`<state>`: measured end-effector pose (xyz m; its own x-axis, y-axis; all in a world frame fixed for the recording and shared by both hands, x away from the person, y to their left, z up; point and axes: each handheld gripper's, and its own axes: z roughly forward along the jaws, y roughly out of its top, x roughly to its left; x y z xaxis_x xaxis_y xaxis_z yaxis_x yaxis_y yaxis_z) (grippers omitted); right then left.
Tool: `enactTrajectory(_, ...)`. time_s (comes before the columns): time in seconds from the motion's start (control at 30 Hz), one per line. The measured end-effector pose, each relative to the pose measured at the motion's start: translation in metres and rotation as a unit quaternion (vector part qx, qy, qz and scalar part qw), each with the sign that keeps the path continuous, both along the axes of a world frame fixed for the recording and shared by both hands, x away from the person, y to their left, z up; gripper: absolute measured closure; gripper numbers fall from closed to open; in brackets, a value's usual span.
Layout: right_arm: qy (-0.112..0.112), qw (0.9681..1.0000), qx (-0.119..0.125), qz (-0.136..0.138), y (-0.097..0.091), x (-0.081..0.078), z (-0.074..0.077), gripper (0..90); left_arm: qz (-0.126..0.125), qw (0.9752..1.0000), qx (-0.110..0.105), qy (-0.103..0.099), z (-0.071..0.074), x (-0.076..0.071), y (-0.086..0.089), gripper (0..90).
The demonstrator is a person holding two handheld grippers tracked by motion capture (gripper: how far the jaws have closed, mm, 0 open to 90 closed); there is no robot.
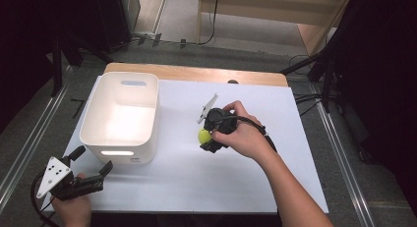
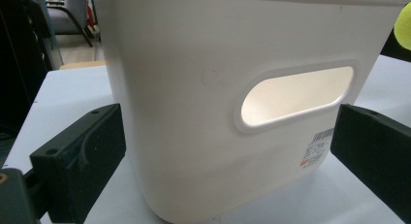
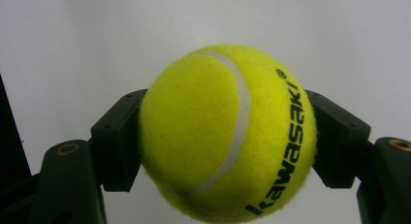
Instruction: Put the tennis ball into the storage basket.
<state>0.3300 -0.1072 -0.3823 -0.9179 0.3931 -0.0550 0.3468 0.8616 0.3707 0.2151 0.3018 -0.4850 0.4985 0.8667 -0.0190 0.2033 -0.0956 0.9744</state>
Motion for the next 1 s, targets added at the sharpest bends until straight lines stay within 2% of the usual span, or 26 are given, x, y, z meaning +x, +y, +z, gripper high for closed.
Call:
enactTrajectory(0.1, 0.005, 1.0, 0.0, 0.0, 0.004, 0.0, 0.002, 23.8, 0.0, 1.0, 0.001, 0.0, 0.0, 0.0, 0.0, 0.0)
enactTrajectory(0.73, -0.001, 0.9997, -0.003, 0.023, 0.029, 0.006, 0.011, 23.8, -0.001, 1.0, -0.004, -0.001, 0.0, 0.0, 0.0, 0.0)
enactTrajectory(0.83, 0.008, 0.9997, -0.001, 0.021, 0.033, 0.006, 0.011, 23.7, -0.001, 1.0, -0.004, -0.001, 0.0, 0.0, 0.0, 0.0)
enactTrajectory(1.0, 0.007, 0.9997, -0.002, 0.025, 0.038, 0.007, 0.013, 23.7, -0.001, 1.0, -0.004, -0.001, 0.0, 0.001, 0.0, 0.0)
